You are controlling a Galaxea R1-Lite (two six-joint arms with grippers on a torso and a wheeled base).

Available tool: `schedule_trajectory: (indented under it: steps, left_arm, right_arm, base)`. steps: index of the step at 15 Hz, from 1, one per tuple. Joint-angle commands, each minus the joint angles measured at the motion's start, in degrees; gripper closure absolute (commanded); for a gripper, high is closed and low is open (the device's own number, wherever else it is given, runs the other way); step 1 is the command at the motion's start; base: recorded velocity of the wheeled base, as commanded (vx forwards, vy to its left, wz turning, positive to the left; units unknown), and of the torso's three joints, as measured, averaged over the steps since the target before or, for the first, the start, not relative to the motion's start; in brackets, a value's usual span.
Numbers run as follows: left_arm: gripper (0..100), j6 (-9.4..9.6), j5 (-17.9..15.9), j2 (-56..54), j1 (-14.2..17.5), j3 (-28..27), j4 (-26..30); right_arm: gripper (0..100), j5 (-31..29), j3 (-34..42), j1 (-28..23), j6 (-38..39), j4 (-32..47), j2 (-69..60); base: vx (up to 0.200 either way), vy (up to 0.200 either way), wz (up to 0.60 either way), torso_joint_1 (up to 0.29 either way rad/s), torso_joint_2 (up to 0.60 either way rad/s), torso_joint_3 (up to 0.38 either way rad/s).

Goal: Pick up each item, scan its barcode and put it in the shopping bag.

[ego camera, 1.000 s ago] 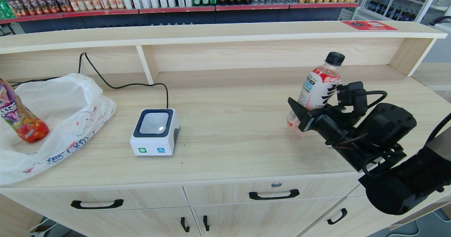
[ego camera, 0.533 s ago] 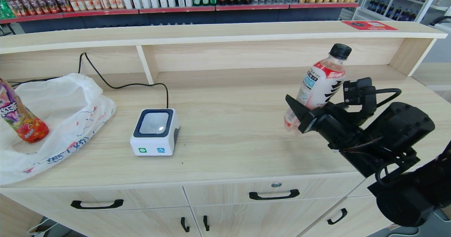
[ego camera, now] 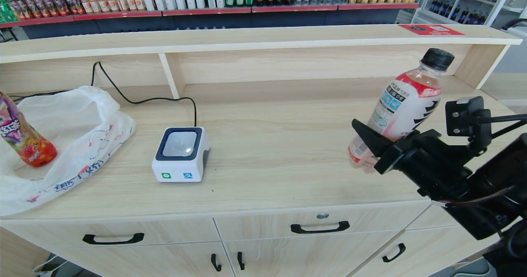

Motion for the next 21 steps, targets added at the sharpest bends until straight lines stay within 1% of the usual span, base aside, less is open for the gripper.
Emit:
schedule_trajectory:
  steps: [1,3,4,8,10,13,15,16,19,21]
  left_arm:
    - [100,-0.02,0.0,0.0,0.0,0.0,0.0]
    - [100,-0.02,0.0,0.0,0.0,0.0,0.1]
    - [100,0.07,0.0,0.0,0.0,0.0,0.0]
    - [100,0.07,0.0,0.0,0.0,0.0,0.1]
    - [100,0.07,0.0,0.0,0.0,0.0,0.1]
    - [100,0.07,0.0,0.0,0.0,0.0,0.1]
    - [100,0.07,0.0,0.0,0.0,0.0,0.0]
    - [100,0.07,0.0,0.0,0.0,0.0,0.1]
    - [100,0.07,0.0,0.0,0.0,0.0,0.1]
    - [100,0.07,0.0,0.0,0.0,0.0,0.0]
  right_arm:
    - [100,0.1,3.9,1.6,0.4,0.0,-6.3]
    - [100,0.1,5.6,4.0,1.2,0.0,-8.0]
    - [100,0.1,5.1,7.4,2.2,0.0,-8.6]
    - [100,0.1,5.4,8.7,3.0,0.0,-9.0]
    - [100,0.1,5.7,10.8,4.0,0.0,-9.0]
    - [100,0.1,6.2,18.9,8.1,0.0,-9.2]
    - [100,0.2,6.8,21.4,10.8,0.0,-9.6]
    - [100,0.3,6.8,21.8,12.4,0.0,-9.5]
    - [100,0.4,7.3,22.6,21.1,0.0,-9.8]
    - [100,1.1,7.3,23.7,24.9,0.0,-10.3]
  base:
    - [0.0,0.0,0.0,0.0,0.0,0.0]
    - [0.0,0.0,0.0,0.0,0.0,0.0]
    - [0.0,0.0,0.0,0.0,0.0,0.0]
    - [0.0,0.0,0.0,0.0,0.0,0.0]
    - [0.0,0.0,0.0,0.0,0.0,0.0]
    - [0.0,0.0,0.0,0.0,0.0,0.0]
    - [0.0,0.0,0.0,0.0,0.0,0.0]
    - [0.0,0.0,0.0,0.0,0.0,0.0]
    - [0.0,0.0,0.0,0.0,0.0,0.0]
    - [0.0,0.0,0.0,0.0,0.0,0.0]
